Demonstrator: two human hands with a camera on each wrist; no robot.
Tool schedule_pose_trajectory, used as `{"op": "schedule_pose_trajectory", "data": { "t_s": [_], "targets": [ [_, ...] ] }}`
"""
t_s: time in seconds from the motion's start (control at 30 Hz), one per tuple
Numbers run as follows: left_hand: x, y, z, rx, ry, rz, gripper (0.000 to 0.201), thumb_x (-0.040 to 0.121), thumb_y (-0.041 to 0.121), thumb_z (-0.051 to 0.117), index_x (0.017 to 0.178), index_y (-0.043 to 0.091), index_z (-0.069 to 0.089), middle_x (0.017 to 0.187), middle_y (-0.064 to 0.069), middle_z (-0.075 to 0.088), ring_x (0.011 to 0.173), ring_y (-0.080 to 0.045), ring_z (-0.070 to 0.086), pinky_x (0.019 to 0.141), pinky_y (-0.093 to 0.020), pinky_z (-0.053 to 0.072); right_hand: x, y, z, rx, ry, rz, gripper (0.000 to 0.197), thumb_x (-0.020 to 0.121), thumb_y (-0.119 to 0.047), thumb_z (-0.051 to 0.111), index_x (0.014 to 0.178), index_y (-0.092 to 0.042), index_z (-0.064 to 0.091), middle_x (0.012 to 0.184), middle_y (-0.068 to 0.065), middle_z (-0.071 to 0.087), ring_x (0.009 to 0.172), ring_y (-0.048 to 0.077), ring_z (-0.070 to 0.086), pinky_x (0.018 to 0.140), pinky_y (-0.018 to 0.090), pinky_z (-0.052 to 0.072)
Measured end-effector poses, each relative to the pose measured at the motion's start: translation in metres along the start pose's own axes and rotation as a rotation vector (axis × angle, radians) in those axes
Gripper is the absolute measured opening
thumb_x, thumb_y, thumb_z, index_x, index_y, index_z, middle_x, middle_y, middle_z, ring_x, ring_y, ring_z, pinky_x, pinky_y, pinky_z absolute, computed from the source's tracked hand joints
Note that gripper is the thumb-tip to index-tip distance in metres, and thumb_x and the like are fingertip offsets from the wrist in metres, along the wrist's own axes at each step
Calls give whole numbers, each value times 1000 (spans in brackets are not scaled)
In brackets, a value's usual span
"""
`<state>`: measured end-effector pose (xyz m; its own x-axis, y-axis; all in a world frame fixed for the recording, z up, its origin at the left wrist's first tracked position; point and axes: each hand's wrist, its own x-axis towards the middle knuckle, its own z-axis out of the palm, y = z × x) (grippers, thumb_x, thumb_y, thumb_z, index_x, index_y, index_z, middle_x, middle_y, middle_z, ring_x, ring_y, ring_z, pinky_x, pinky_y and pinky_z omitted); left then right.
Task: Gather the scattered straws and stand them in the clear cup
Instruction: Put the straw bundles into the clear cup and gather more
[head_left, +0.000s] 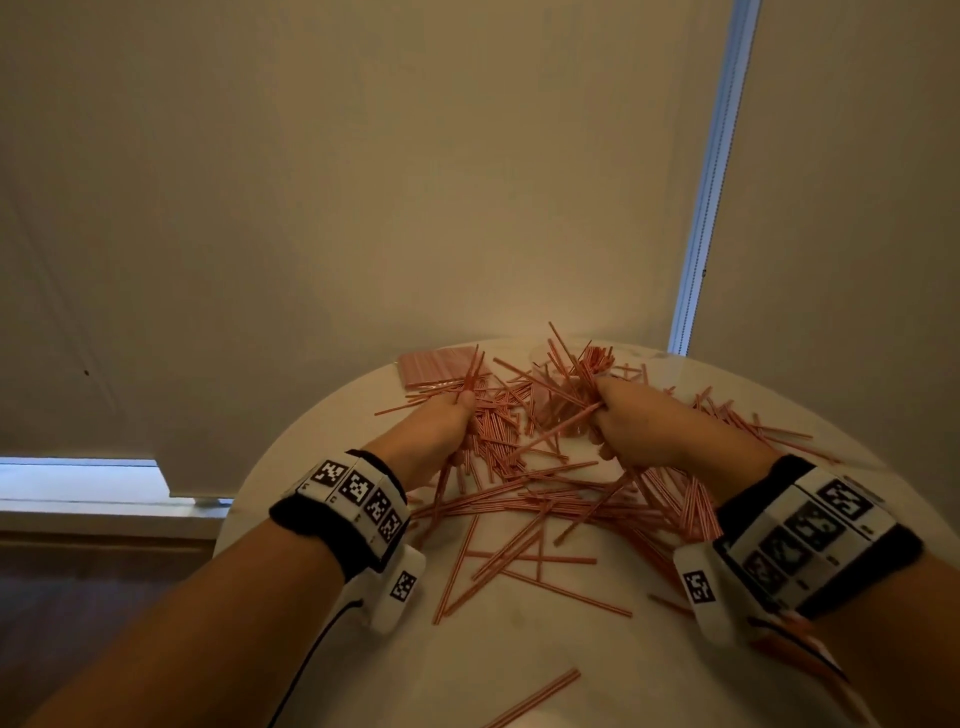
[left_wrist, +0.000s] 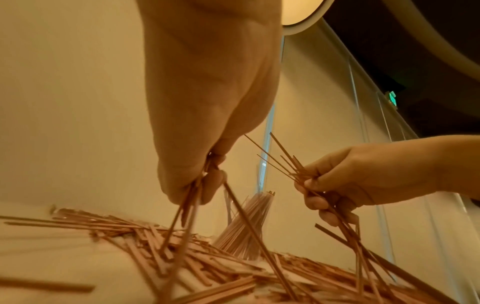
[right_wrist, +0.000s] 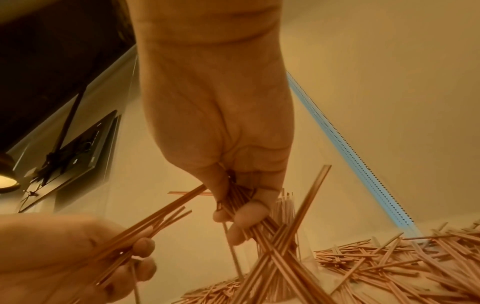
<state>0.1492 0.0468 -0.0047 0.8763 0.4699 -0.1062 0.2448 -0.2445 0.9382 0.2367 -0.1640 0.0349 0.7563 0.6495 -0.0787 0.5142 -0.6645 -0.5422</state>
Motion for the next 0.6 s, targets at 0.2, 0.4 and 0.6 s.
{"op": "schedule_pose_trajectory", "data": {
  "t_s": [0.2, 0.4, 0.6],
  "targets": [
    [4, 14, 18, -367, 33, 38, 26, 112, 29, 33, 101, 14, 52, 74, 1, 49, 63, -12, 51, 57, -25, 49, 5, -9, 0, 52, 93, 1, 10, 102, -13, 41, 97, -16, 49, 87, 8, 64, 77, 24, 66, 59, 37, 56],
    [3, 25, 35, -464, 4, 29, 44, 108, 52, 34, 94, 14, 51, 71, 2, 42, 57, -9, 39, 54, -25, 37, 20, -15, 3, 147, 148, 48, 16, 100, -13, 42, 110, -5, 52, 91, 11, 65, 79, 24, 67, 71, 43, 60],
    [7, 33, 21, -262, -280, 186, 45, 86, 53, 75, 106, 14, 62, 76, 6, 44, 62, -6, 37, 58, -22, 36, 35, -19, 8, 100, 211, 18, 20, 98, -21, 47, 115, -11, 53, 89, 3, 63, 75, 16, 61, 57, 29, 46]
  ]
}}
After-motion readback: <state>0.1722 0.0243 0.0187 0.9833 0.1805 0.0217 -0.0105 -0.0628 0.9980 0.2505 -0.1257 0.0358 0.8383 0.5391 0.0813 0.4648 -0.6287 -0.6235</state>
